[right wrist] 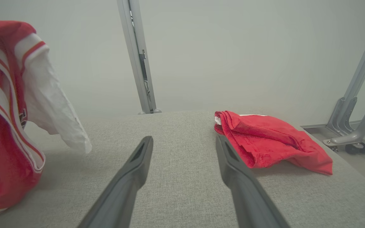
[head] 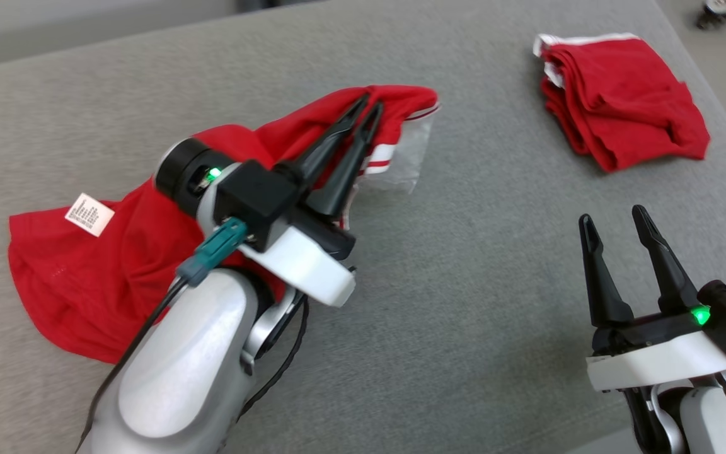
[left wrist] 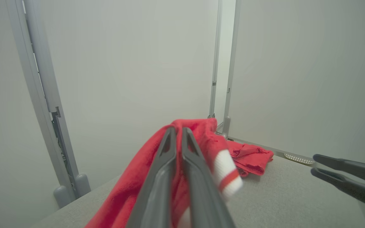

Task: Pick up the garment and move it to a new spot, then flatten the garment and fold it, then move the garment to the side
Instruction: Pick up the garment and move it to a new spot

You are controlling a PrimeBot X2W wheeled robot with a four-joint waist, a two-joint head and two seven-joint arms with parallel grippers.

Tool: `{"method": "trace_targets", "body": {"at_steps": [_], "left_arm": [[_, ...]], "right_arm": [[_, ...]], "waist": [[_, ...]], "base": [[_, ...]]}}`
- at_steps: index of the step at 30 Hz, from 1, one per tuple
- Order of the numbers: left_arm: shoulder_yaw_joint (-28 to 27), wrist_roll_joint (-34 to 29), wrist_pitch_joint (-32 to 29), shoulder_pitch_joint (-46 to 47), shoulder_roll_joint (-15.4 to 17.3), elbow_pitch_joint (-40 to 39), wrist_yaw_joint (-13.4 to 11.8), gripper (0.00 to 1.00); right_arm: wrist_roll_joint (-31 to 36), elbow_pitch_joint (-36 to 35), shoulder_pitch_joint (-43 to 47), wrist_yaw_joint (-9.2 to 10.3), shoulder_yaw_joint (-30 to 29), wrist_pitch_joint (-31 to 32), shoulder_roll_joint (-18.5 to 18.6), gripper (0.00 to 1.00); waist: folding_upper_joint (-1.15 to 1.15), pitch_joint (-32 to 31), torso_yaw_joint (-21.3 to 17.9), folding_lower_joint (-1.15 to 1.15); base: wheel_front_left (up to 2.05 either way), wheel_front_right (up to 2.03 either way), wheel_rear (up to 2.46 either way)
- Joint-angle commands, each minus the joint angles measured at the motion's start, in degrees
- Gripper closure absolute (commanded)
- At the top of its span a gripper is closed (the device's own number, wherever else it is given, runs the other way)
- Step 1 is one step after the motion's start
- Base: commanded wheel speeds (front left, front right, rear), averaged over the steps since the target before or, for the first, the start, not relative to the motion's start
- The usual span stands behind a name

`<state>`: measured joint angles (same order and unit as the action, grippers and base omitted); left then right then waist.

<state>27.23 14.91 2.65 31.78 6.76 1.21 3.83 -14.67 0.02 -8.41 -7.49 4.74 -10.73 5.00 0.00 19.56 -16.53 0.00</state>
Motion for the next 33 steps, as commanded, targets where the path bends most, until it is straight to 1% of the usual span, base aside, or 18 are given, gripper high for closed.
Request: {"method": "trace_targets", "body": {"at_steps": [1,4,7,12,13,14,15,19,22,31,33], "left_arm": [[0.2,-0.5,-0.2,1.2,0.4,0.8,0.2,1.0],[0.8,-0.4,-0.5,2.9,0.0,3.5,0.4,1.0],[0.9,-0.2,-0.5,3.3,0.2,6.9,0.6,1.0],[1.2,0.1,0.0,2.8,0.9,11.0,0.8,1.0],[1.3,0.2,0.1,2.6,0.8,11.4,0.8,0.72],[1.5,0.4,0.5,2.3,0.8,11.7,0.9,0.23],[1.8,0.4,1.1,1.6,0.9,12.3,0.9,0.0],[1.5,0.7,2.8,0.2,0.9,12.0,-0.1,0.0],[0.3,1.3,4.4,-1.6,1.3,11.0,-1.4,0.0],[-7.5,4.7,8.1,-7.5,4.6,9.8,-6.7,0.0],[-8.4,5.2,8.5,-8.3,4.9,9.7,-7.2,0.0]], "right_arm": [[-0.5,0.3,-0.9,0.0,0.2,-0.7,-0.3,0.0],[-1.0,1.4,-1.6,0.0,0.7,-1.8,-0.8,0.0],[-1.3,2.2,-2.2,0.0,1.3,-2.7,-1.2,0.0],[-1.3,3.9,-3.2,0.0,1.6,-3.7,-1.7,0.0],[-1.4,4.2,-3.2,-0.01,1.6,-3.9,-1.8,0.0],[-1.4,4.5,-3.2,0.0,1.5,-4.0,-1.8,0.0],[-1.3,5.0,-3.4,0.0,1.6,-4.2,-1.8,0.0],[-0.9,5.7,-3.8,0.0,1.4,-4.3,-1.8,0.0],[-0.6,6.3,-3.7,-0.01,1.2,-4.4,-1.4,0.0],[-0.3,6.3,-1.9,0.0,0.2,-2.7,0.8,0.0],[-0.2,6.3,-1.6,0.0,0.1,-2.4,0.9,0.0]], "waist": [[0.0,3.5,-3.6,0.0],[0.0,5.5,-5.4,0.0],[0.0,7.2,-6.6,0.0],[0.0,8.1,-6.9,0.0],[0.0,8.0,-6.6,0.0],[0.0,7.8,-6.2,0.0],[0.0,7.0,-5.4,0.0],[0.0,4.8,-3.3,0.0],[0.0,2.9,-1.3,0.0],[0.0,-2.3,5.3,0.0],[0.0,-2.8,6.0,0.0]], "base": [[0.0,0.0,0.0],[0.0,0.0,0.0],[0.0,0.0,0.0],[0.0,0.0,0.0],[0.0,0.0,0.0],[0.0,0.0,0.0],[0.0,0.0,0.0],[0.0,0.0,0.0],[0.0,0.0,0.0],[0.0,0.0,0.0],[0.0,0.0,0.0]]}}
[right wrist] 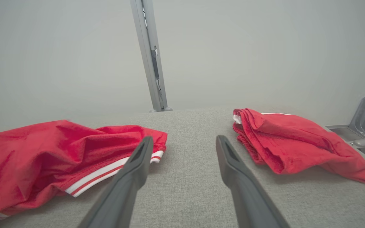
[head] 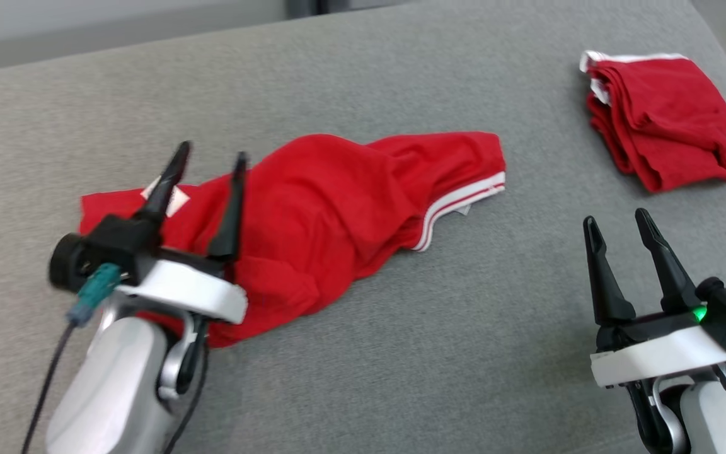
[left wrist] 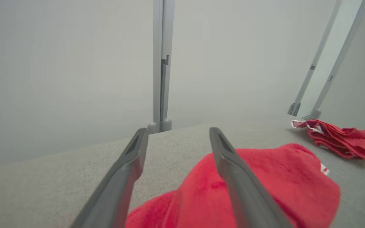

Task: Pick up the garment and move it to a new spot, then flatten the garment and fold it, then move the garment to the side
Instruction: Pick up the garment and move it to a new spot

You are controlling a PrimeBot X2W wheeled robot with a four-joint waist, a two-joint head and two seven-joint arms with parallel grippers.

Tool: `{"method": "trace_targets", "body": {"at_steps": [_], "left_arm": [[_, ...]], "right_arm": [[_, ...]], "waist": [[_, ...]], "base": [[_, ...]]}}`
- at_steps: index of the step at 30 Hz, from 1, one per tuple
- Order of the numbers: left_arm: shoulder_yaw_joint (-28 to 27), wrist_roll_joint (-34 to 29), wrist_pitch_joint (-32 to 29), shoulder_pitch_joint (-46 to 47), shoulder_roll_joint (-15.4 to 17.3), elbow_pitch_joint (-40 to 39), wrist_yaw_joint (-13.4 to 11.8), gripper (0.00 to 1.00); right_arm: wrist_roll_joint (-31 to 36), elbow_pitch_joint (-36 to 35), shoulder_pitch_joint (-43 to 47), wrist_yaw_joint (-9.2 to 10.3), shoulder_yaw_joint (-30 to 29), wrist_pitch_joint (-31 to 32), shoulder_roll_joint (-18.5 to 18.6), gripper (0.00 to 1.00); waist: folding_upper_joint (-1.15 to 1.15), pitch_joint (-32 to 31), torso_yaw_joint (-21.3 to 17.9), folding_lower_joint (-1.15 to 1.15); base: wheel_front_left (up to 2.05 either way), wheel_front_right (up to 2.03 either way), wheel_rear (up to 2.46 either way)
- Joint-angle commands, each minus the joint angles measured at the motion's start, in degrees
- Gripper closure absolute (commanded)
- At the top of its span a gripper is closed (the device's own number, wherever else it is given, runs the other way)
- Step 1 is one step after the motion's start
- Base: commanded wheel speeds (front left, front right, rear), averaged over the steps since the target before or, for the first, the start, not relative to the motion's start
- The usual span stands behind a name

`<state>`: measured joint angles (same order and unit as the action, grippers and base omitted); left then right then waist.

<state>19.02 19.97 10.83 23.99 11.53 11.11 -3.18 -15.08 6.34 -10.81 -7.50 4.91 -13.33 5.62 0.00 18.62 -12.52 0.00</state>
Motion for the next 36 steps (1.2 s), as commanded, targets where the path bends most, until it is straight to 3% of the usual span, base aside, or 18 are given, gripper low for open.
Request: {"method": "trace_targets", "body": {"at_steps": [1,9,18,36], "left_arm": [[-1.1,0.6,0.6,-1.3,0.5,-0.3,-0.7,0.0],[-6.8,3.0,2.0,-8.6,4.0,-1.1,-3.7,0.0],[-8.6,3.4,1.4,-16.4,6.7,-5.2,-5.7,0.0],[-7.3,3.4,-1.8,-28.9,7.1,-13.3,-9.7,0.0]], "right_arm": [[0.2,-0.2,1.0,0.01,-0.1,0.4,0.5,0.0],[0.7,-1.3,3.3,0.01,-1.4,2.8,1.7,0.0],[0.2,-1.9,6.0,0.01,-1.4,4.6,2.9,0.0],[-0.1,-5.5,12.8,0.01,-3.2,8.3,4.5,0.0]], "waist": [[0.0,-2.4,2.6,0.0],[0.0,-5.8,6.8,0.0],[0.0,-9.8,8.7,0.0],[0.0,-16.7,9.0,0.0]], "base": [[0.0,0.0,0.0],[0.0,0.0,0.0],[0.0,0.0,0.0],[0.0,0.0,0.0]]}}
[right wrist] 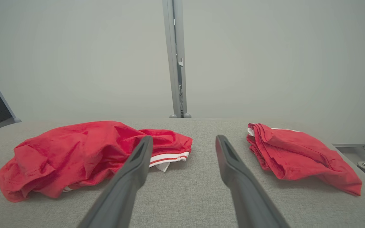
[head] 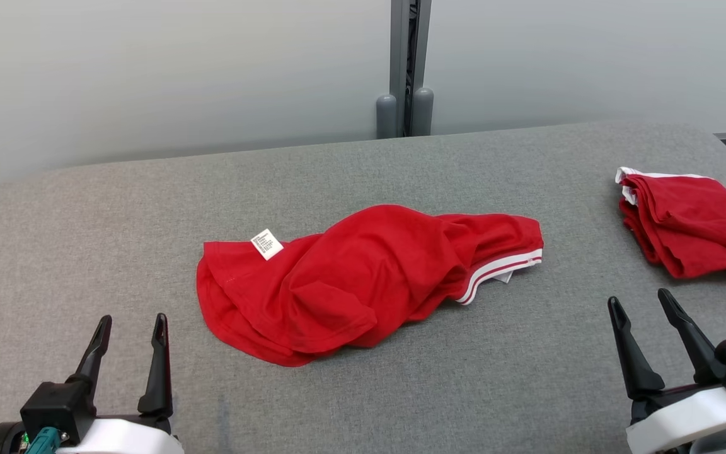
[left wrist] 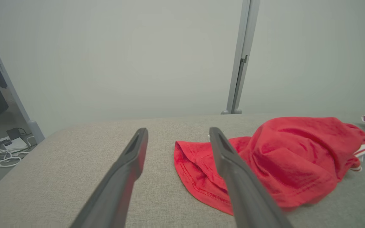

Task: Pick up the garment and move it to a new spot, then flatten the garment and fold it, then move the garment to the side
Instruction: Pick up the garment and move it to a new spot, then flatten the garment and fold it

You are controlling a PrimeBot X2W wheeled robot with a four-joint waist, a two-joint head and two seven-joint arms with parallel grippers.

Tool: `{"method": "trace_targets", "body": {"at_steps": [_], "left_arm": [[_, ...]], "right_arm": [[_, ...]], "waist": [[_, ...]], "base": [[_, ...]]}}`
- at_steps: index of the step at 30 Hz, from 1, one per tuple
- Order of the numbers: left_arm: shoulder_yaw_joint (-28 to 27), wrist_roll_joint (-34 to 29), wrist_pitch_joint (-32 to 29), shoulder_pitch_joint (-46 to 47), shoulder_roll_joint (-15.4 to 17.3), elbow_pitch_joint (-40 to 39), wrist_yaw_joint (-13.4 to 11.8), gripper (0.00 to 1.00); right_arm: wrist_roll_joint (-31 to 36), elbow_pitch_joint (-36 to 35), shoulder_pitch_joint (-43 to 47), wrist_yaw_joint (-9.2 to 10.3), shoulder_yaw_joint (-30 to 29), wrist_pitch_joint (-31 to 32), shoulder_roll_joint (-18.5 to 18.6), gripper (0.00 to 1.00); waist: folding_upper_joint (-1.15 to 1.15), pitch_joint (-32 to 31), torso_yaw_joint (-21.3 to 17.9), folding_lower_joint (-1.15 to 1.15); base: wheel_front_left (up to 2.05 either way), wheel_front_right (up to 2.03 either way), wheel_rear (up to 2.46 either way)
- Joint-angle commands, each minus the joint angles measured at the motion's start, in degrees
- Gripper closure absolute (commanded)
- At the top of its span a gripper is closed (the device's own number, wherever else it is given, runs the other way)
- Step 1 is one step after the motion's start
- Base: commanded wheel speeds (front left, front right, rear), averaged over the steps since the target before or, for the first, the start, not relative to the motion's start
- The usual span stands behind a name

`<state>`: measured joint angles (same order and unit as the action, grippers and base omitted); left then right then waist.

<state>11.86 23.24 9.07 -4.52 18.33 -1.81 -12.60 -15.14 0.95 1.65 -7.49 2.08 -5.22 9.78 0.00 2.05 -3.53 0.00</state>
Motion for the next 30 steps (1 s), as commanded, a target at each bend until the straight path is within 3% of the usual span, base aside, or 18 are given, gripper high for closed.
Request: {"method": "trace_targets", "body": {"at_steps": [1,30], "left_arm": [[-0.1,0.2,-0.2,-0.7,0.2,-0.6,-0.4,0.0],[1.4,0.2,-1.1,0.7,0.4,-1.3,-1.1,0.0]], "right_arm": [[0.1,-0.4,0.5,0.0,-0.5,0.3,0.3,0.0],[0.9,-2.0,1.3,0.0,-1.2,0.7,-0.8,0.0]], "waist": [[0.0,-0.3,0.1,0.0],[0.0,0.4,0.7,0.0]], "base": [[0.0,0.0,0.0],[0.0,0.0,0.0]]}}
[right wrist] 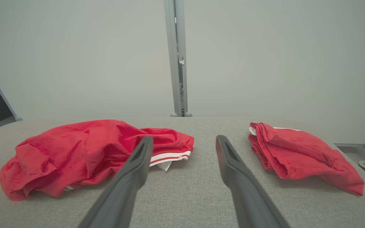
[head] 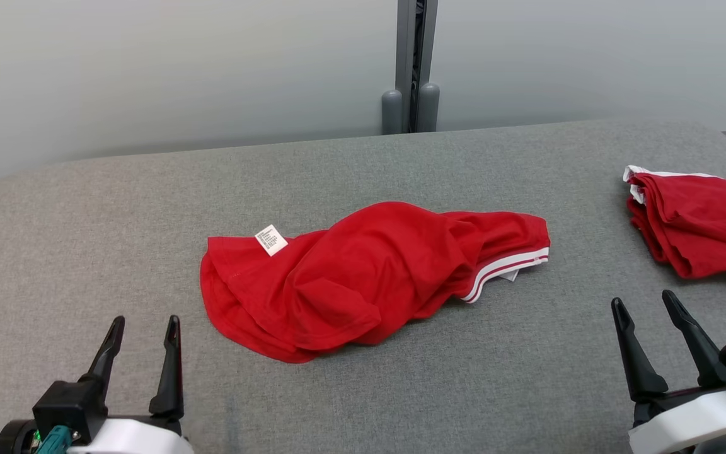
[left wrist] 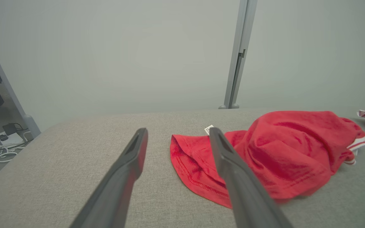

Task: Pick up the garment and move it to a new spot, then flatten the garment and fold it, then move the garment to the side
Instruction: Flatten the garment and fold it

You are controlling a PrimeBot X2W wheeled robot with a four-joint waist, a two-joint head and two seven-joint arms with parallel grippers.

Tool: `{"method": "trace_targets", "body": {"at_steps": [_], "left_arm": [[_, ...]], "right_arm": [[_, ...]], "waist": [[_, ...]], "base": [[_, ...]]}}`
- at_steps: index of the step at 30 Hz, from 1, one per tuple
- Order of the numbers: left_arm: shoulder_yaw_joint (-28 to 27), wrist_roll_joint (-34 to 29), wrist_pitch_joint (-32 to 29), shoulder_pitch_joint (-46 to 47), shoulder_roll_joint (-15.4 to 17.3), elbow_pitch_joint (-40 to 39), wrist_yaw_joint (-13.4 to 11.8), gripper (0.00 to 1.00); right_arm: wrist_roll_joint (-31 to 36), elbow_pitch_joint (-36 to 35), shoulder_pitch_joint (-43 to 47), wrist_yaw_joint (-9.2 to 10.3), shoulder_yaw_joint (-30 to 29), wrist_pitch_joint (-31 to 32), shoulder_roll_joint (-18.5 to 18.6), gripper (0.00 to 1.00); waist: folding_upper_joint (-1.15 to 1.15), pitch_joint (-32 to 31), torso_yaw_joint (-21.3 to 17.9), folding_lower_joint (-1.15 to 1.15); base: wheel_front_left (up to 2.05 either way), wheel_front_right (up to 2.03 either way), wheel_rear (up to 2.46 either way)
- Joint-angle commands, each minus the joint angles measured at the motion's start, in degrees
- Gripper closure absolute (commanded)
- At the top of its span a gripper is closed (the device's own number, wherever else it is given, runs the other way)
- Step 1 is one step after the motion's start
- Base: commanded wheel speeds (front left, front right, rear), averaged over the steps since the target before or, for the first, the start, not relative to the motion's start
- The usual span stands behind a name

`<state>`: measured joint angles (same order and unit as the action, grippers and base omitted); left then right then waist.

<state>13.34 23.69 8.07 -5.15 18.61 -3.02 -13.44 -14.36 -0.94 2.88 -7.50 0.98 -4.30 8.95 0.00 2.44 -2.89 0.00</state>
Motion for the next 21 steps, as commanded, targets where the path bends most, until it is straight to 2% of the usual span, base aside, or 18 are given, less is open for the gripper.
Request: {"method": "trace_targets", "body": {"at_steps": [1,7,17,21], "left_arm": [[0.1,-0.4,-0.1,1.6,0.1,-0.3,-0.1,0.0],[3.1,-2.0,-0.7,5.4,-0.2,-0.6,1.5,0.0],[14.6,-4.6,-3.1,15.6,-4.0,5.9,10.0,0.0],[18.2,-5.7,-3.7,17.8,-5.0,8.8,12.6,0.0]], "right_arm": [[0.1,-0.2,0.0,0.0,-0.2,-0.2,0.1,0.0],[0.3,-1.1,-1.3,0.01,-0.4,-0.1,-0.1,0.0],[0.5,-0.8,-4.5,0.01,0.8,-1.1,-1.1,0.0],[0.5,-0.2,-5.3,0.01,0.9,-2.0,-1.5,0.0]], "waist": [[0.0,0.2,0.0,0.0],[0.0,2.8,0.0,0.0],[0.0,10.4,-2.3,0.0],[0.0,12.2,-3.1,0.0]], "base": [[0.0,0.0,0.0],[0.0,0.0,0.0],[0.0,0.0,0.0],[0.0,0.0,0.0]]}}
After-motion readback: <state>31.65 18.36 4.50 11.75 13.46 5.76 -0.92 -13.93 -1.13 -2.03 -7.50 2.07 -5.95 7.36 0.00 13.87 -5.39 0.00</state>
